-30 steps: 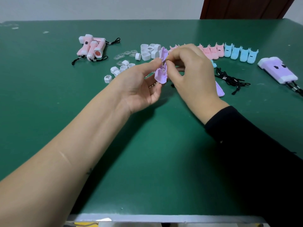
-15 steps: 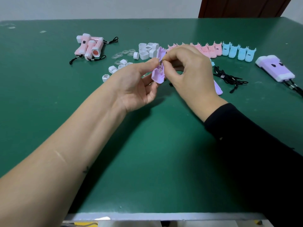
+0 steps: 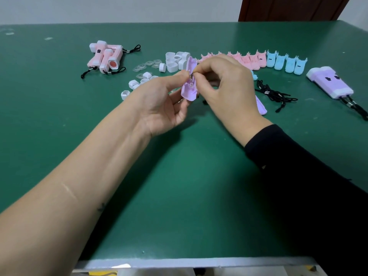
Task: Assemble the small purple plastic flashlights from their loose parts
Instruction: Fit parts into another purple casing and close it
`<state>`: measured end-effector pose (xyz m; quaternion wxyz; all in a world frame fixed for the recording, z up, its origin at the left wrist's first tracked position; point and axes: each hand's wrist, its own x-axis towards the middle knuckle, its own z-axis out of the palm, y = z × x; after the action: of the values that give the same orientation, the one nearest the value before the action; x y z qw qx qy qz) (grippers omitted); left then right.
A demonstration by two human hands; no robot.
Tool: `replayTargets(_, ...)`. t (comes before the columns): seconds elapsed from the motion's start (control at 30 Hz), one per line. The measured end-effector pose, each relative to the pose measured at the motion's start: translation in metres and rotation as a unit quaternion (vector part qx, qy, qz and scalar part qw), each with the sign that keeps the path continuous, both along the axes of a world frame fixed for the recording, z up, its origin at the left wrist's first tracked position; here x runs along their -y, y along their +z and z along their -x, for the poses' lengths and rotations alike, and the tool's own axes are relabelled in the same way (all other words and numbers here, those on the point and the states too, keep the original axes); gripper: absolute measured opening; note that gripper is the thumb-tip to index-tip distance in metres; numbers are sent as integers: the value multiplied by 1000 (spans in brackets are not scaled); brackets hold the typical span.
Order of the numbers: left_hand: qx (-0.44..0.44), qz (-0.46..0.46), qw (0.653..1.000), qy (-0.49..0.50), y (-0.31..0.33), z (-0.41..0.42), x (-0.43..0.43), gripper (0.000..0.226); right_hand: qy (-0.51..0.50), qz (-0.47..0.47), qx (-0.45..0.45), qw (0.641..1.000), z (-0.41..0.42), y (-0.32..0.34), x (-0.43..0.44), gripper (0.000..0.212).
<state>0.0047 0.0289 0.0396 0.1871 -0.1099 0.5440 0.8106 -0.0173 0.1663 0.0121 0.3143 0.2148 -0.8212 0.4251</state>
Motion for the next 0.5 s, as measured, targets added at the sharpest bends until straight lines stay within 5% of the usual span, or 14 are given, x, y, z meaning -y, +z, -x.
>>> replayTargets(0.33, 7, -65, 998, 12, 7, -1, 2, 12, 26, 8, -38, 999, 0, -1, -2, 44)
replayTargets(0.5, 17, -44, 999, 6, 7, -2, 1, 16, 26, 11, -68, 997, 0, -3, -1, 42)
